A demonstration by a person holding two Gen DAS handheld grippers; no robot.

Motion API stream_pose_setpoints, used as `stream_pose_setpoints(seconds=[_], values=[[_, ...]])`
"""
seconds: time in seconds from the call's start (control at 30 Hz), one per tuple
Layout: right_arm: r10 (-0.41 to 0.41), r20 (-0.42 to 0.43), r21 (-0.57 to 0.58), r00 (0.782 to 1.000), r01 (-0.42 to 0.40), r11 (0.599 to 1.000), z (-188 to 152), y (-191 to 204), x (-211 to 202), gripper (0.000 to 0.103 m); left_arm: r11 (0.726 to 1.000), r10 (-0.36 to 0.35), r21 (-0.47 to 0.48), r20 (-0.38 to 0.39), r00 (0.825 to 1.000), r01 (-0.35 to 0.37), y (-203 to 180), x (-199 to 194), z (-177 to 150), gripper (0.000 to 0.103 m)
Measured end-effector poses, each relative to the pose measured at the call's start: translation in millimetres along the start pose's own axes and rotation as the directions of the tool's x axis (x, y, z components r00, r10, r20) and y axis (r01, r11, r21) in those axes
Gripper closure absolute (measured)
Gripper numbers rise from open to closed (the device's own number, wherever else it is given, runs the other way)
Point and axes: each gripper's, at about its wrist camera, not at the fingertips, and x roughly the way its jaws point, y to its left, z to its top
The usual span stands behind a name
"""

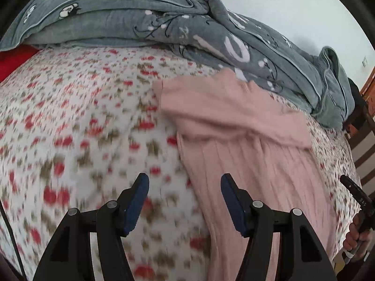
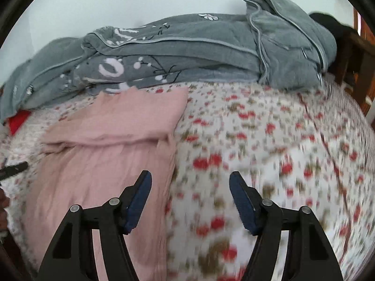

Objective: Fold small clothes

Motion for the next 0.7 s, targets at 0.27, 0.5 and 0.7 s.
stream_pose_setpoints(seconds=[0.27, 0.5, 0.7], values=[[0.008, -0.038, -0.032, 0.999, -0.009, 0.999, -57, 3, -34, 0.044, 1.0, 0.004, 0.005, -0.016, 1.0, -0.004, -10, -29, -58, 0.043], [0.094, -0.058, -0.031, 0.994, -0.096, 0.995, -102, 5, -58, 0.044, 0.996, -0.056, 0.063, -0.046, 0.997, 0.058, -30, -49, -108, 0.043], [0.128, -0.056, -0.024, 0.99, -0.13, 0.991, -129, 10, -65, 0.047, 0.989, -0.108, 0.091, -0.078, 0.991, 0.115, -39, -48, -149, 0.041]])
